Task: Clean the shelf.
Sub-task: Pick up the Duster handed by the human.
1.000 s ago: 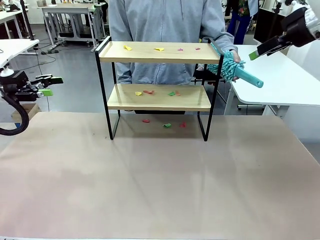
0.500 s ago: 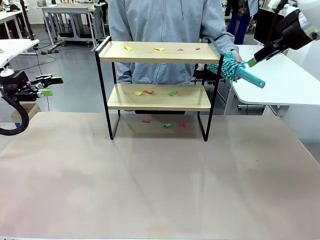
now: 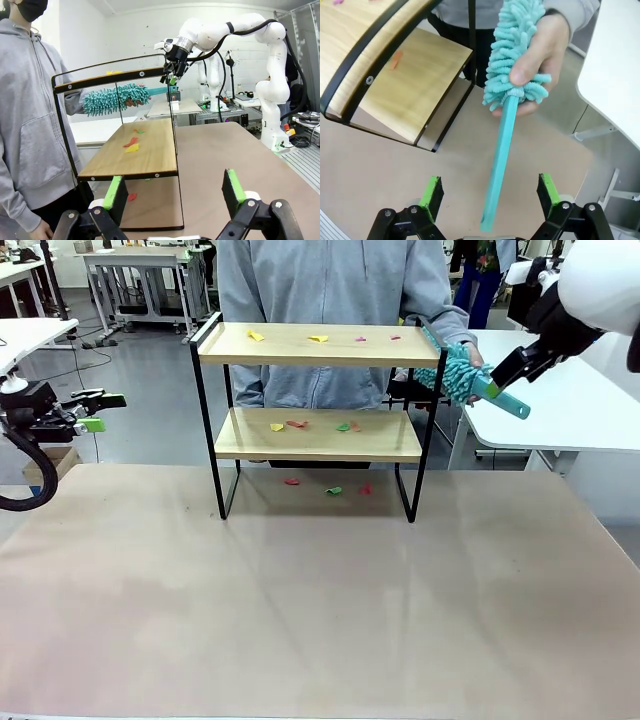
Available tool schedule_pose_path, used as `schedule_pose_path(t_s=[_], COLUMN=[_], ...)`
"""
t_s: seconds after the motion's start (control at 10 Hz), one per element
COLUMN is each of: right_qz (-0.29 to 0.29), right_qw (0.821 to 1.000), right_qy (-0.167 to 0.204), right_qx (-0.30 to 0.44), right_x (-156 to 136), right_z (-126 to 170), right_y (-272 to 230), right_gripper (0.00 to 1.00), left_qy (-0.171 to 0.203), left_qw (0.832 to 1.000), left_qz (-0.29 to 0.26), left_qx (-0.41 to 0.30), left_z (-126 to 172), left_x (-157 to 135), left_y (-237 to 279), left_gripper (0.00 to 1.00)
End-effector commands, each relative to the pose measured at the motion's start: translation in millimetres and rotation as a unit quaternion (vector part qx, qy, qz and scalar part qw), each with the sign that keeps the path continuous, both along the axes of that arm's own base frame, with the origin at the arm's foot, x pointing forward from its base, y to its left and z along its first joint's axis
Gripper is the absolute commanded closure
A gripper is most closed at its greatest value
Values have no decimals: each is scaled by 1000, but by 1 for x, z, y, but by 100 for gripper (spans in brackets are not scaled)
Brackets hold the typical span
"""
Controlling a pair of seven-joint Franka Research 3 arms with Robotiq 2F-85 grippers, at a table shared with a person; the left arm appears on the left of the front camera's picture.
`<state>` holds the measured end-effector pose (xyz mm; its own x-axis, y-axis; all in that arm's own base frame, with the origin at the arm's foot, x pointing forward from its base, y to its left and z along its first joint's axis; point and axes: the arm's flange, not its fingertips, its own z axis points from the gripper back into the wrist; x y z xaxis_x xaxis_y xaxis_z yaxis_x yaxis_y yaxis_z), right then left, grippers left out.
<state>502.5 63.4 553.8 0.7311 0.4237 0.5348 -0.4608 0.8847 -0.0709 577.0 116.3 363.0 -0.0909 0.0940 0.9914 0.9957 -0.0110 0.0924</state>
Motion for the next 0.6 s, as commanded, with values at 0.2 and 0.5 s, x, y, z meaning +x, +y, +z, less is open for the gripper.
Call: schedule_pose_path(t_s=[0.2, 0.5], right_qz=[-20, -25], right_qw=[1000, 999], right_qy=[19, 23], right_qx=[5, 6], right_x=[-1, 1], right_z=[-18, -23], right_y=[0, -2], right_gripper=[0, 0], left_qy=[-7, -7], left_qw=[1000, 1000], left_qz=[0, 0], left_qx=[-1, -1], left_z=[2, 2], left_x=[0, 0], left_y=[0, 0], left_gripper=[0, 0])
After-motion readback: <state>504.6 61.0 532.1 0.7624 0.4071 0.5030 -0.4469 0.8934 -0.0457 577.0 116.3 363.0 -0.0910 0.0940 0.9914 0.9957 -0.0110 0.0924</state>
